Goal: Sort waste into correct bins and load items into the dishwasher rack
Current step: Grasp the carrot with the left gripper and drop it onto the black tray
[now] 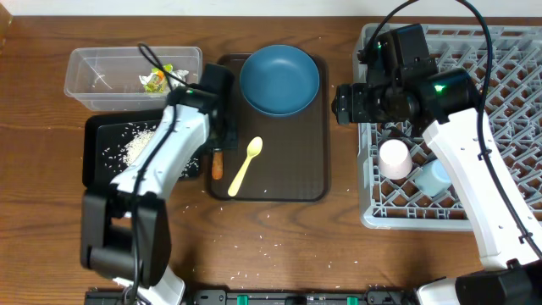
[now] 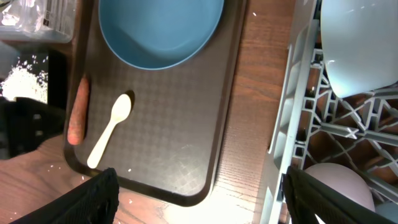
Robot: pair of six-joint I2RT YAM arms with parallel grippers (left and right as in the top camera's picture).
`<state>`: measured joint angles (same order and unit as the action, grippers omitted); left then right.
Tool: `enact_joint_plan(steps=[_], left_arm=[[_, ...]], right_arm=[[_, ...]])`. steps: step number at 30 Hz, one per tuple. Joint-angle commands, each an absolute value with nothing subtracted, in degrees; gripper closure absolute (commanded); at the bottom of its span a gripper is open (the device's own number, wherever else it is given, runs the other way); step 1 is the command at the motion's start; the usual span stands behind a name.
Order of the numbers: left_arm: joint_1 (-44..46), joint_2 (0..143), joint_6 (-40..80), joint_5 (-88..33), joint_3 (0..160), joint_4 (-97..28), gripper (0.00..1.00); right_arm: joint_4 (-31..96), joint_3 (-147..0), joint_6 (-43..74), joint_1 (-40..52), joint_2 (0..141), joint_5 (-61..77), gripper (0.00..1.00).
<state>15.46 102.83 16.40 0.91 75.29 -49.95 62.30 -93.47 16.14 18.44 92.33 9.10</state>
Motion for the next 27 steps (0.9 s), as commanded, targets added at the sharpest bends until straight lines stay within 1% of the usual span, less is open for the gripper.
enact_joint_plan(steps=[1, 11, 15, 17, 18, 22, 24, 27], left_arm=[[15.9, 105.5, 14.6, 3.4, 74.9, -49.5, 0.49], [15.8, 113.4, 14.7, 5.6, 74.9, -48.5, 0.48], [15.8, 116.4, 14.6, 3.5, 74.9, -48.6, 0.49], [15.8, 116.8, 14.7, 2.4, 74.9, -48.6, 0.51], [15.8, 116.8, 14.7, 1.9, 74.9, -48.5, 0.56], [15.8, 116.5, 15.1, 1.9, 75.0, -48.8, 0.86], [15.8, 116.2, 15.3, 1.9, 75.6, -50.1, 0.92], [15.8, 115.0, 15.3, 1.9, 79.1, -54.4, 0.94]], right_arm=[[62.6, -93.1, 16.2, 18.3, 92.2, 8.4, 0.17], [62.9, -93.1, 14.9, 18.3, 92.2, 7.9, 0.16], [63.0, -93.1, 14.9, 18.3, 92.2, 7.7, 0.16], [63.0, -93.1, 14.9, 18.3, 92.2, 7.5, 0.16], [63.0, -93.1, 14.9, 18.3, 92.2, 7.5, 0.16], [63.0, -93.1, 14.9, 18.3, 92.2, 7.5, 0.16], [63.0, -93.1, 14.9, 18.3, 92.2, 7.5, 0.16], [62.8, -93.1, 14.9, 18.3, 92.2, 7.5, 0.16]])
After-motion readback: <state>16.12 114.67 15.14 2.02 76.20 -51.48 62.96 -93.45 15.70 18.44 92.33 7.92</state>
